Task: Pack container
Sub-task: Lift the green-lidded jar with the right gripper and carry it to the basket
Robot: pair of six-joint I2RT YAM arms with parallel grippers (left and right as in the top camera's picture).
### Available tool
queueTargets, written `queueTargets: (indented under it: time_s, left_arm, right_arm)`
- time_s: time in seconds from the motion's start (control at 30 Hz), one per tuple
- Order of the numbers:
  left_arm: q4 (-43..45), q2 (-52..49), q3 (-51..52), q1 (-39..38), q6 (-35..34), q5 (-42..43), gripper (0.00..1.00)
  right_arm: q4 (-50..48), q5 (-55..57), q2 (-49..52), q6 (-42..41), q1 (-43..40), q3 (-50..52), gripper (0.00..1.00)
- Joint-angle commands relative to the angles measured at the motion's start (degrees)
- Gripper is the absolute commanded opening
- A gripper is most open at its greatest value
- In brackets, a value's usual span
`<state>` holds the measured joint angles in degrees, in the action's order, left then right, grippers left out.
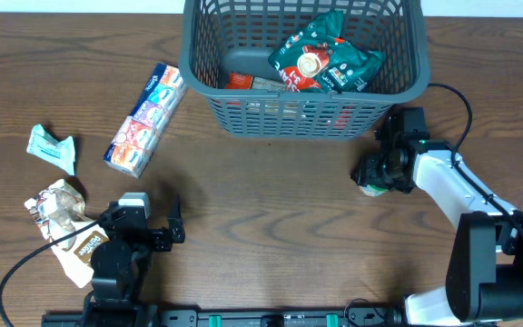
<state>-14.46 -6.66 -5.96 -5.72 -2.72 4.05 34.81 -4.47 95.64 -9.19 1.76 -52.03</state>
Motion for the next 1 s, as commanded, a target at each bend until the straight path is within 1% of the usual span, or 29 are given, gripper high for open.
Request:
queueTargets:
  time_s: [0.0,0.03,0.2,0.33,0.47,0.57,0.67,0.8,0.87,0.97]
  left_arm:
    - [-0.09,0.04,-1.53,0.24,0.96,-0.68,0.99]
    - [-0.11,0.04,-1.53,0.24,0.94,-0.68,0.98]
    - [-0.09,0.04,-1.53,0.24,0.94,-0.68,0.98]
    - [-0.09,0.04,-1.53,0.24,0.96,-0.68,0.99]
    - [-0.09,0.04,-1.53,0.24,0.94,-0.68,0.99]
    - [-0.09,0.02,-1.53,0.24,0.96,-0.68,0.99]
    - [-0.09,0.04,-1.53,0.24,0.96,-0.68,0.99]
    - [-0.11,0.04,-1.53,0.24,0.94,-0.68,0.99]
    - [-0.09,0.04,-1.53,0.24,0.94,-0.66,0.99]
    - [-0.11,0.04,-1.53,0.24,0.94,-0.66,0.99]
  right_arm:
    - [1.05,0.76,2.62,-0.22,-0.39,1.46,0.10]
    - [1.22,0.74,2.60,-0.24,-0.39,1.46,0.01]
    - [2.97,0.33,1.60,-2.75,-0.42,1.44,0.01]
    - [3.74,0.35,-1.22,-6.49,-1.84,1.44,0.01]
    - [3.89,0.42,-7.15,-10.60,-5.57,1.44,0.01]
    - [5.07,1.66,-12.24,-12.04,-7.98,1.22,0.01]
    - [8.41,3.65,-17.49,-12.07,-10.12,0.00,0.01]
    - [15.23,8.22,-23.32,-12.22,-11.28,-4.72,0.01]
    - [18.69,8.61,-25.24,-12.20,-11.21,-8.85,0.01]
    - [25.11,8.52,-26.14,-12.20,-11.15,-18.53,0.01]
